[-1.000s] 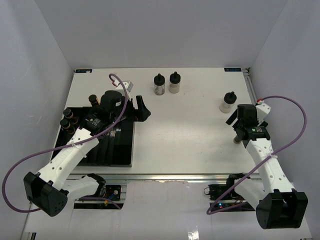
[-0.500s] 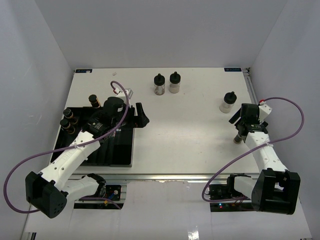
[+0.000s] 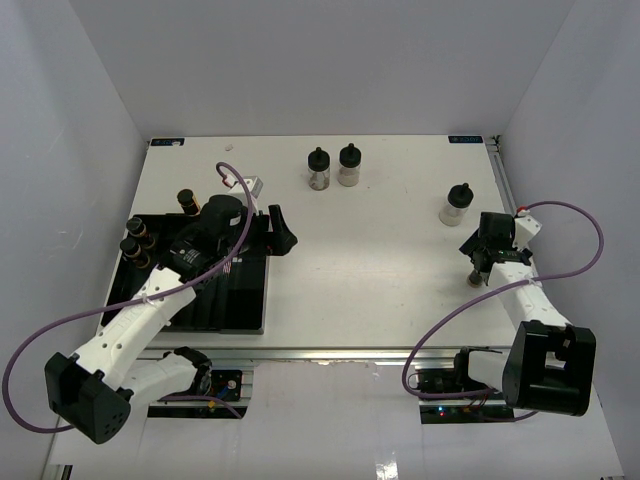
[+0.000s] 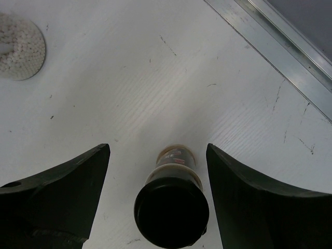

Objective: Organize the condiment bottles

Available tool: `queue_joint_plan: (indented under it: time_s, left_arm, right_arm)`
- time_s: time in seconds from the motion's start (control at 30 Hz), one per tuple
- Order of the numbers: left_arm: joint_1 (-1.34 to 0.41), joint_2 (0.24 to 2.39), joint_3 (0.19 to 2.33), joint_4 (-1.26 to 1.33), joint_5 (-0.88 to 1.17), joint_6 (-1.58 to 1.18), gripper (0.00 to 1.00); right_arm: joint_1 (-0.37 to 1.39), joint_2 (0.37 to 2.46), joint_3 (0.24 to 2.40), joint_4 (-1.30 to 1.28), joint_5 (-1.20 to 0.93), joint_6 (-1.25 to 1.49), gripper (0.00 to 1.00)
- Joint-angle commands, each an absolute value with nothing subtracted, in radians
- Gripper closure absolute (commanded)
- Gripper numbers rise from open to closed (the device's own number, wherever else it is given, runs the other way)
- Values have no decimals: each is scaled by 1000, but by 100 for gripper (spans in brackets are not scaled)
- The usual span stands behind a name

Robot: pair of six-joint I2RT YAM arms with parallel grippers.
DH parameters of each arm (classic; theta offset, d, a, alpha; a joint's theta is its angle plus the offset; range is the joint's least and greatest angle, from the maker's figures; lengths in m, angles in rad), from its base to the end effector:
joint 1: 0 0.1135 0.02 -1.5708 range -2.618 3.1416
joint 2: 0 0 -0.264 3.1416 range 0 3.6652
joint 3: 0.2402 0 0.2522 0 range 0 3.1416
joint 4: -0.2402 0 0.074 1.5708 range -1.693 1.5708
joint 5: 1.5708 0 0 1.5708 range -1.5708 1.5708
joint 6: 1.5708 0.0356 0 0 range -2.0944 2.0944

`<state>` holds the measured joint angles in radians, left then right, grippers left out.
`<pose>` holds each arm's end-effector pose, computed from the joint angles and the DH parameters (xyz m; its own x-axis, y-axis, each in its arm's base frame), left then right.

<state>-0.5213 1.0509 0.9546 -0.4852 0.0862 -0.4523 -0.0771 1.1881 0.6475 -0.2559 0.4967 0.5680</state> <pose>0.1979 -0.1172 0.3187 -0.6725 -0.1159 -0.7309 0.2942 0.8644 -0.4077 0.2339 -0.0351 0.2085 -0.3857 0.5042 -0.7727 0.7206 0.6876 0.0890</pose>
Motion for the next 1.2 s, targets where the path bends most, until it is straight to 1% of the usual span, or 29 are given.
queue_joint_plan:
  time_s: [0.0, 0.07, 0.27, 0.37, 0.4, 0.47, 0.6, 0.67, 0.83, 0.93, 1.17]
  left_arm:
    - [-526, 1026, 971, -468, 86, -441, 2]
    - [-527, 1026, 969, -466, 88, -443, 2]
    - [-528, 1016, 979, -474, 83, -453, 2]
    - [-526, 1010, 990, -482, 82, -458, 2]
    - [-526, 1006, 994, -484, 82, -461, 2]
    - [-526, 1002, 997, -491, 80, -463, 2]
    - [-526, 994, 1011, -509, 60, -466, 2]
    - [-528, 999, 1026, -526, 37, -463, 2]
    - [-528, 1014, 1123, -617, -55, -443, 2]
    - [-526, 1021, 1176, -666, -67, -431, 2]
    - [-526, 990, 1178, -700, -75, -427, 2]
  right_arm:
    - [-80, 1185, 631, -211, 552, 585, 29]
    - [-80, 1171, 626, -216, 561, 578, 38]
    - [-63, 1125, 618, -192, 495, 510, 74]
    - [-36, 1135, 634, -193, 460, 470, 88]
    - [-12, 1143, 641, -196, 454, 458, 91]
    - [28, 1157, 656, -202, 442, 440, 92]
    - [169, 1195, 693, -201, 430, 403, 92]
    - [321, 1215, 713, -178, 434, 382, 92]
    - [565, 1272, 764, -93, 336, 366, 92]
    - [680, 1350, 841, -96, 337, 368, 92]
    - [852, 1488, 935, -83, 360, 381, 92]
